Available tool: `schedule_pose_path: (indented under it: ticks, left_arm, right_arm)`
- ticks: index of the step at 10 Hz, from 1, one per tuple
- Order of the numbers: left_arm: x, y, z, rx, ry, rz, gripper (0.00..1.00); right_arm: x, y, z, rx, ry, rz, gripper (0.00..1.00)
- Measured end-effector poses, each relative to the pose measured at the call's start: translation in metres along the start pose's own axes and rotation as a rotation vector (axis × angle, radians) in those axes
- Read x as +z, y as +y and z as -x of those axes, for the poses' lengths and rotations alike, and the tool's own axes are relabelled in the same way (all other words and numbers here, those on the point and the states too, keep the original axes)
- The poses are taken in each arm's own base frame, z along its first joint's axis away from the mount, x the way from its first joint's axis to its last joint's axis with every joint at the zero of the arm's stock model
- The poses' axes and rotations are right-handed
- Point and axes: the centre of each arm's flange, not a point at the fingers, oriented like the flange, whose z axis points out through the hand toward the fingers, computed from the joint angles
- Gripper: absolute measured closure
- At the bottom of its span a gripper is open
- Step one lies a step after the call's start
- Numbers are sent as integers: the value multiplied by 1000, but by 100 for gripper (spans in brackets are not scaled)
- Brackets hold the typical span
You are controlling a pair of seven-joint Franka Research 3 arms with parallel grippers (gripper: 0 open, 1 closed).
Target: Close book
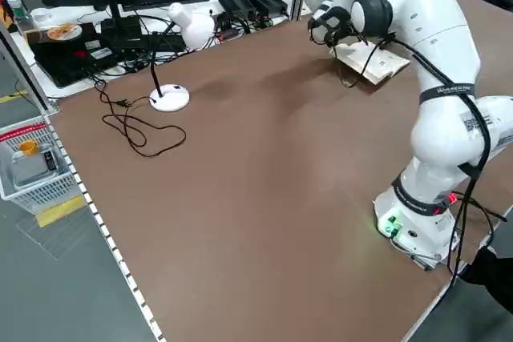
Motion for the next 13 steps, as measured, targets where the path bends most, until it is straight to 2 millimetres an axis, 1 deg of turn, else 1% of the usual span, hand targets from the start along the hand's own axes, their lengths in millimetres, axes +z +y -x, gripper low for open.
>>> schedule_pose_path:
  ticks: [7, 13]
  left_arm:
    - [-9, 15, -6, -102, -26, 31, 0]
    - [-21, 19, -8, -151, -51, 59, 0]
  right_arm:
    - [0, 0, 0, 0, 0, 0, 99]
    - [-1, 1, 0, 1, 2, 1, 99]
